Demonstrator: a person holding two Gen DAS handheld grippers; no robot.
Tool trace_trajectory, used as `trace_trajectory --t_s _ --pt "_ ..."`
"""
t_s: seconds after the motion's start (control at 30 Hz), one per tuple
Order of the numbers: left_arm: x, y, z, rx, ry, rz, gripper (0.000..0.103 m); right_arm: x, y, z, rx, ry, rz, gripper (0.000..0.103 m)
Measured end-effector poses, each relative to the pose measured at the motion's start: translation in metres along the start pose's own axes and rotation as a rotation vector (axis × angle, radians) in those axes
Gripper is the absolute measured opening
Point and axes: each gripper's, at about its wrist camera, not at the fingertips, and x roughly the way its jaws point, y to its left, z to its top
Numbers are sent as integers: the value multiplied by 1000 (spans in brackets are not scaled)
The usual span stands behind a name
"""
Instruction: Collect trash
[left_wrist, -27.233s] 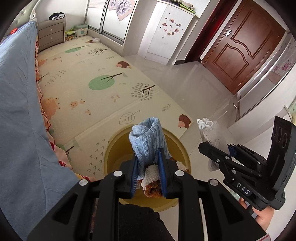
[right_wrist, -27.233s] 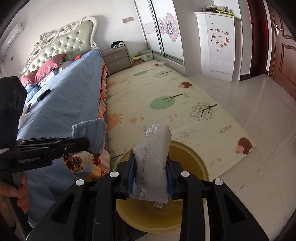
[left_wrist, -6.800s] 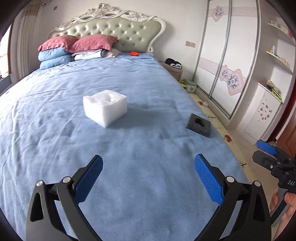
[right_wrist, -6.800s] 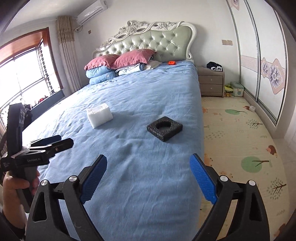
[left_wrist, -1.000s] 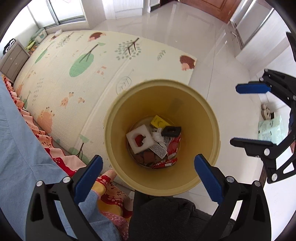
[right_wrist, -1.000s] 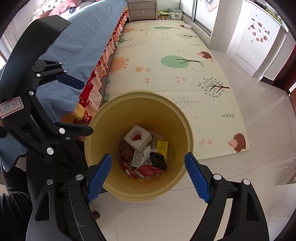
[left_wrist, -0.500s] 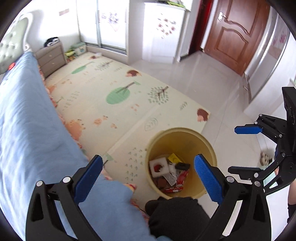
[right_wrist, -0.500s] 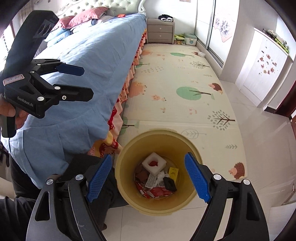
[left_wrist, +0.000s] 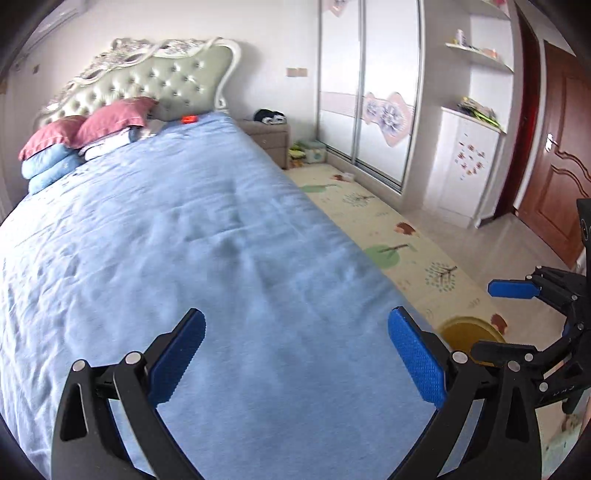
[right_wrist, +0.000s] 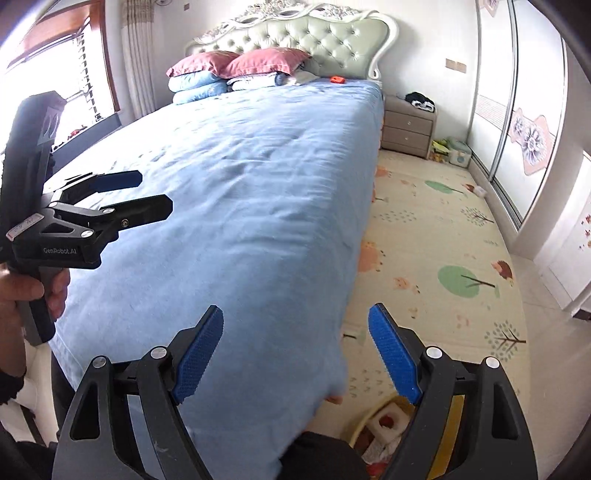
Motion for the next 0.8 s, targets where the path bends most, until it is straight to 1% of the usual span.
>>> trace_trajectory --t_s 0.07,0.13,0.23,0.4,0.47,0.57,0.7,0.8 --pt "-10 26 -3 -42 -40 59 99 14 20 13 -9 -20 17 78" --pt "-19 50 -6 -83 -71 103 99 24 41 24 -13 -41 35 78" --pt "-31 80 -12 -137 -98 152 99 37 62 41 -11 -60 53 79" --pt "-45 115 -18 -197 -128 222 99 51 89 61 -16 -80 81 78" --pt "-50 126 -21 -216 -139 242 99 55 98 66 -18 -89 82 78" --pt "-57 140 -24 -229 -158 294 99 58 107 73 -9 -102 81 79" --pt "-62 150 -25 -246 -180 306 99 60 113 81 17 -131 62 81" --pt "-64 152 -25 -239 -198 330 99 62 116 84 48 -142 31 82"
